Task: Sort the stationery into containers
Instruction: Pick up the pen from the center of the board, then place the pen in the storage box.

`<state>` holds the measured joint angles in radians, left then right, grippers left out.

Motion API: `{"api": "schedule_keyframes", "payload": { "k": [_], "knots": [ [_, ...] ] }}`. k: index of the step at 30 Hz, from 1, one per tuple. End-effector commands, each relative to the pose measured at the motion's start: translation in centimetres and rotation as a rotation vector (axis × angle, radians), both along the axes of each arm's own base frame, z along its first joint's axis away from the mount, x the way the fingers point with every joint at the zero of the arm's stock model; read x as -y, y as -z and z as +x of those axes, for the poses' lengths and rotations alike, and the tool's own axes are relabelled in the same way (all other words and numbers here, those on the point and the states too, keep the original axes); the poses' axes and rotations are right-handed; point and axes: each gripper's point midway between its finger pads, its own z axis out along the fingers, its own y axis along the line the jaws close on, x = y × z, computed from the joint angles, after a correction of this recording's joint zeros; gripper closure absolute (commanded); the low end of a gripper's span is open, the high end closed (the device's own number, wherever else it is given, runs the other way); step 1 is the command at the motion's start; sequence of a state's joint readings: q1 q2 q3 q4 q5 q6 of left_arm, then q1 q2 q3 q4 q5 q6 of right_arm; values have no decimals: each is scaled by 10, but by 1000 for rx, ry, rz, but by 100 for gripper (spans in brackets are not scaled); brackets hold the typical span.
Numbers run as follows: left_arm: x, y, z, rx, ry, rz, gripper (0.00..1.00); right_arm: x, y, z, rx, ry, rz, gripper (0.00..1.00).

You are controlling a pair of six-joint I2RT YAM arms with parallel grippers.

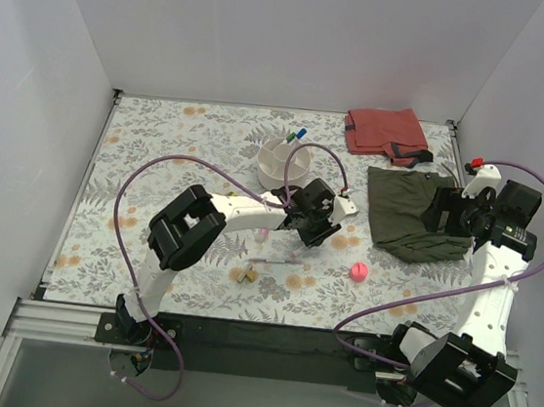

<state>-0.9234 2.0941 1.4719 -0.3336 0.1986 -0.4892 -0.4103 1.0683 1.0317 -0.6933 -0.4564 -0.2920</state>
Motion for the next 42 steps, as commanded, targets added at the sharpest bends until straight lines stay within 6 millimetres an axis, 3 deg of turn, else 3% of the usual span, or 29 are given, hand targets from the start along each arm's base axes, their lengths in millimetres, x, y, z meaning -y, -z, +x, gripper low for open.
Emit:
{"api": "schedule_keyframes", "payload": {
  "k": [1, 4, 7, 8, 9, 11, 15, 16, 18, 20, 22, 23, 26, 29, 30, 31, 32, 33, 34, 35, 36, 40, 42],
  "knots": [
    [-4, 24, -3, 41, -8, 78, 72, 0, -7, 0, 32, -5, -27, 14],
    [-11, 38, -7, 41, -12, 116, 77, 0, -8, 1, 34, -7, -29, 14],
    [-22, 54, -15, 22, 13, 165, 76, 0, -11, 1, 38, -7, -33, 14],
    [-28, 61, -21, 1, 31, 197, 80, 0, -11, 0, 38, -7, -33, 14],
    [-32, 67, -27, -26, 47, 211, 97, 0, -11, 0, 39, -7, -37, 14],
    [-34, 60, -30, -66, 41, 199, 100, 0, -10, -1, 35, -6, -38, 14],
    [-9, -26, -13, -51, 29, -25, 100, 4, -12, 1, 30, 8, -52, 14],
    [7, -78, -10, -24, 67, -148, 100, 5, -11, 2, 25, 8, -51, 14],
    [17, -137, 3, 47, 72, -277, 100, 6, -15, 4, 32, 9, -55, 14],
    [26, -214, 11, 157, 104, -429, 100, 7, -17, 7, 35, 7, -53, 14],
    [24, -250, 21, 221, 109, -489, 100, 8, -18, 10, 34, 7, -54, 14],
    [26, -280, 26, 269, 117, -538, 100, 8, -18, 10, 32, 8, -52, 14],
    [13, -317, 54, 359, 68, -601, 100, 9, -19, 12, 32, 12, -48, 14],
    [-20, -350, 103, 427, -58, -689, 100, 10, -20, 13, 38, 19, -48, 14],
    [-45, -352, 130, 453, -128, -697, 100, 10, -19, 14, 39, 21, -49, 14],
    [-58, -357, 141, 449, -181, -732, 100, 11, -19, 14, 40, 26, -50, 14],
    [-70, -374, 155, 519, -204, -806, 100, 11, -19, 14, 42, 28, -51, 14],
    [-100, -355, 172, 519, -262, -809, 100, 11, -18, 13, 41, 31, -50, 14],
    [-110, -348, 177, 505, -289, -859, 100, 11, -16, 12, 40, 34, -51, 14],
    [-120, -370, 181, 628, -261, -948, 100, 11, -15, 11, 36, 36, -49, 14],
    [-134, -360, 193, 662, -294, -955, 100, 11, -14, 11, 38, 40, -51, 14],
    [-135, -316, 219, 567, -228, -938, 100, 11, -13, 11, 34, 44, -49, 14],
    [-135, -307, 225, 541, -244, -942, 100, 14, -13, 11, 33, 52, -55, 14]
  ]
}}
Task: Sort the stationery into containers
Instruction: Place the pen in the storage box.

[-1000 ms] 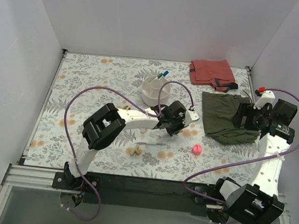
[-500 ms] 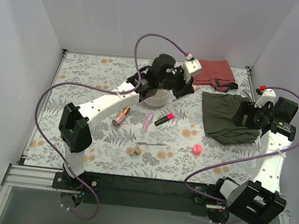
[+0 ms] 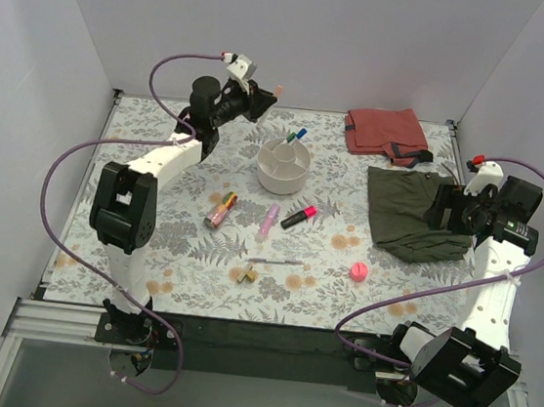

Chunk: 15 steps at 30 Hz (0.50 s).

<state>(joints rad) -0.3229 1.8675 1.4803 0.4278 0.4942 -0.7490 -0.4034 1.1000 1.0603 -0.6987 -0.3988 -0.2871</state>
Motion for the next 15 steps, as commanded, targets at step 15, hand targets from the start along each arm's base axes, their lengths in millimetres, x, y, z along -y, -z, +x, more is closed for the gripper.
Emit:
{"api": "schedule_keyframes", "payload": {
  "k": [15],
  "knots": [
    [27, 23, 13, 14, 123, -91, 100, 8, -9, 2, 43, 38, -44, 14]
  ]
}}
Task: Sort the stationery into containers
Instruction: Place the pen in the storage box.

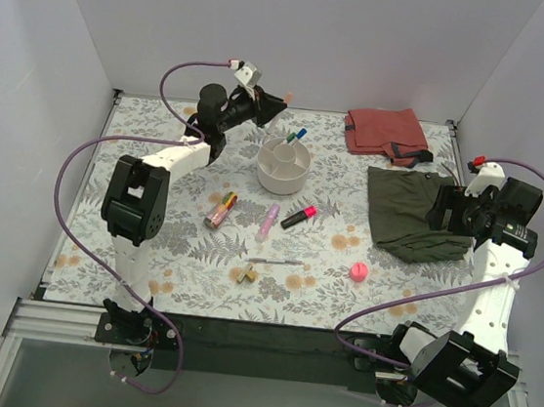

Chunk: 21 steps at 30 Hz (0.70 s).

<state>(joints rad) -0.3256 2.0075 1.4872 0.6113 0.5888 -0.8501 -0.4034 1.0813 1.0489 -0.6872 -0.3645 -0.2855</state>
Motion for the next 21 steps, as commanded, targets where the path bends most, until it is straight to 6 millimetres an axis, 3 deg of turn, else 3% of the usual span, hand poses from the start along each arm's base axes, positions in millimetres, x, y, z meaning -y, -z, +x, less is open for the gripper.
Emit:
{"api": "schedule_keyframes", "payload": {
  "k": [1, 3, 6, 10, 16, 21],
  "knots": [
    [3, -11, 7, 45, 13, -18, 100, 3, -9, 4, 35, 11, -17, 14],
    [5, 3, 17, 36, 25, -2, 100, 4, -9, 5, 33, 15, -18, 14],
    [5, -7, 33, 53, 26, -7, 100, 3, -3, 5, 17, 10, -13, 14],
    [8, 1, 42, 47, 23, 0, 100, 5, -1, 8, 8, 10, -12, 14],
    [7, 21, 36, 6, 22, 5, 100, 7, -1, 11, 8, 11, -16, 14],
    [9, 49, 28, -55, 46, 19, 100, 8, 0, 12, 1, 13, -15, 14]
  ]
}}
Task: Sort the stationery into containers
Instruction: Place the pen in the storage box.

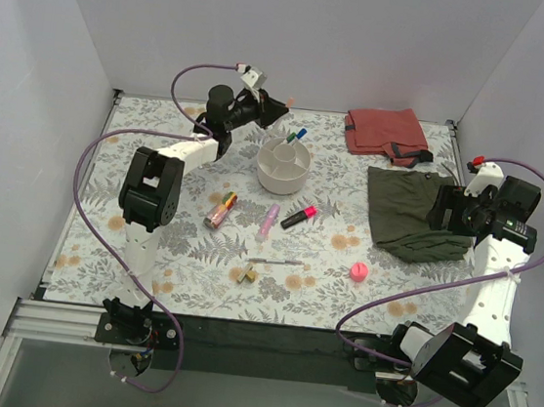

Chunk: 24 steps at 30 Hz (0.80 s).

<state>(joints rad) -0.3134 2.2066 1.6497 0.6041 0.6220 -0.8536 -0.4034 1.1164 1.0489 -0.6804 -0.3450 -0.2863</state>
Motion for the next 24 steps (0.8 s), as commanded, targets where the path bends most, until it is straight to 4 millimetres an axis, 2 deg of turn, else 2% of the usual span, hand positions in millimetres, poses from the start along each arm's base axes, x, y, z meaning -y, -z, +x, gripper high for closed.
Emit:
{"api": "schedule_keyframes", "payload": {
  "k": [1, 5, 11, 14, 15, 17, 20, 21, 23, 24],
  "knots": [
    [1, 8, -12, -17, 32, 8, 100, 3, -9, 9, 32, 1, -14, 14],
    [12, 29, -19, -35, 82, 36, 100, 4, -8, 10, 29, -1, -13, 14],
    [24, 34, -12, -26, 67, 44, 100, 4, -8, 10, 26, 1, -14, 14],
    [24, 38, -13, -38, 63, 45, 100, 5, -7, 9, 24, 4, -16, 14],
    [22, 40, -11, -45, 50, 46, 95, 5, -6, 10, 23, 3, -15, 14],
    [16, 41, -8, -58, -6, 41, 70, 4, -8, 11, 28, -3, -12, 14],
    [7, 30, -6, -50, -69, 28, 55, 2, -7, 12, 32, -11, 0, 14],
    [5, 10, -8, -22, -74, 15, 54, 1, -6, 12, 29, -11, 5, 14],
    [-1, -8, -10, -5, -98, -4, 50, -1, -6, 14, 36, -14, 15, 14],
    [-5, -29, -14, 16, -109, -24, 50, -1, -7, 14, 40, -15, 17, 14]
  ]
}}
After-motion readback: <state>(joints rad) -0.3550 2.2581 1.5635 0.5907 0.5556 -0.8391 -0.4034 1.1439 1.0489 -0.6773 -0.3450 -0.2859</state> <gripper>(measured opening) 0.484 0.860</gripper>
